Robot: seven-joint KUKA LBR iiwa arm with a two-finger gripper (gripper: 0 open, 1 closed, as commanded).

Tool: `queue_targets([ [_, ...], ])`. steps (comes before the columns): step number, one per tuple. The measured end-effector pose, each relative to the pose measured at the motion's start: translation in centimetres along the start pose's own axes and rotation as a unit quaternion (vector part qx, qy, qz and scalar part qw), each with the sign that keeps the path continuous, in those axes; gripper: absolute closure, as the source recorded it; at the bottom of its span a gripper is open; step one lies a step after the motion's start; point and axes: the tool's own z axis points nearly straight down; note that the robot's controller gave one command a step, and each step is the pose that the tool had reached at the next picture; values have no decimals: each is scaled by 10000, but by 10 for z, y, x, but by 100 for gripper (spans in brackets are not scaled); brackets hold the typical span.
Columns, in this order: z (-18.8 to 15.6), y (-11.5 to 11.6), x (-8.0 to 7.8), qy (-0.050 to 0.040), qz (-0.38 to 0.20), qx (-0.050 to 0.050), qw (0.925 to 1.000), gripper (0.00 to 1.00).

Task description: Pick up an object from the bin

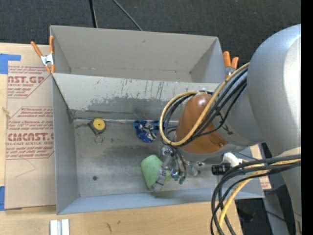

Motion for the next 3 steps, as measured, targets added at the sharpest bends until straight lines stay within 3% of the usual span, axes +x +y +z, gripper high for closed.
queue_targets([
  [1,-1,0,0,13,-6,7,10000,100],
  [2,-27,0,1,-52,-8,-6,10000,100],
  [3,-69,1,1,-60,-11,-8,10000,100],
])
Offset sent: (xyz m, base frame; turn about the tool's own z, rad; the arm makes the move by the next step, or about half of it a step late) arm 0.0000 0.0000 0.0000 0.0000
